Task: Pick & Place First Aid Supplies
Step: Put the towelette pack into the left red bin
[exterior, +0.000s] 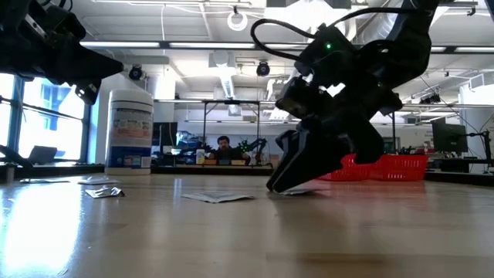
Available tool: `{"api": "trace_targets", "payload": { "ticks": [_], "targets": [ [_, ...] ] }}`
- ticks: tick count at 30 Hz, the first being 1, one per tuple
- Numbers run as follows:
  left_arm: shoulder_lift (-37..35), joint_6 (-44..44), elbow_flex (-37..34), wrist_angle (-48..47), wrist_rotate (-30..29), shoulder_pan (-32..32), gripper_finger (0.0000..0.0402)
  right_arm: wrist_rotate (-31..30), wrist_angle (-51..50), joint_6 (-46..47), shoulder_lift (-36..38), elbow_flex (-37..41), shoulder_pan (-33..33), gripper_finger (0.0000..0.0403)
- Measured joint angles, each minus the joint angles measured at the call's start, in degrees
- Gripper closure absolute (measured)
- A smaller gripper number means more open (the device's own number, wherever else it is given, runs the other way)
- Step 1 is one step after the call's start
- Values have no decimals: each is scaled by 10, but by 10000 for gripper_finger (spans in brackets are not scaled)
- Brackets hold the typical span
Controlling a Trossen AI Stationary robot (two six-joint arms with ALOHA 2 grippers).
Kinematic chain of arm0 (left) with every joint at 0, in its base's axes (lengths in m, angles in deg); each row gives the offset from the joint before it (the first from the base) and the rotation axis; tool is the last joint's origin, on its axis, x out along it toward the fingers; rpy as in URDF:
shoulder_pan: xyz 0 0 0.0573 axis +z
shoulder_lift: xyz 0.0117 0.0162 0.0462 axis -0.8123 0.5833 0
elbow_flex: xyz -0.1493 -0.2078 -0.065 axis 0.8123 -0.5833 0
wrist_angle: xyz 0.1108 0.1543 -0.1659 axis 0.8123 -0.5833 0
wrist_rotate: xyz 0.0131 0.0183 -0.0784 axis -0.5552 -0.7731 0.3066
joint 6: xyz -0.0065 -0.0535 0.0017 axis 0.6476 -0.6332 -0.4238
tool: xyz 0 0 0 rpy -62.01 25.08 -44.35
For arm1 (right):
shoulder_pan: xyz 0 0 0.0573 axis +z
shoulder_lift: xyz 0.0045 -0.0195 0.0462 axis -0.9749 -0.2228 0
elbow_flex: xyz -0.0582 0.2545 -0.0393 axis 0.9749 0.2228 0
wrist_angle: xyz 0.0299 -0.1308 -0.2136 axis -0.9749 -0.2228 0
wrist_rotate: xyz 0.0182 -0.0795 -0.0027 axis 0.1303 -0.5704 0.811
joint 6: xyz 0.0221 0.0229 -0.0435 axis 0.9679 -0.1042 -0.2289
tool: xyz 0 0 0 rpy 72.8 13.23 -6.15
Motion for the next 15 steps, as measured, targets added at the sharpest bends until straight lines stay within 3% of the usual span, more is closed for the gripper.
{"api": "trace_targets", "payload": {
  "ticks": [7,15],
  "targets": [
    [0,0,0,0,0,0,401,-8,-17,-3,0,-1,0,295],
    [0,0,0,0,-1,0,401,-18,-35,0,0,-1,0,345]
  ]
}}
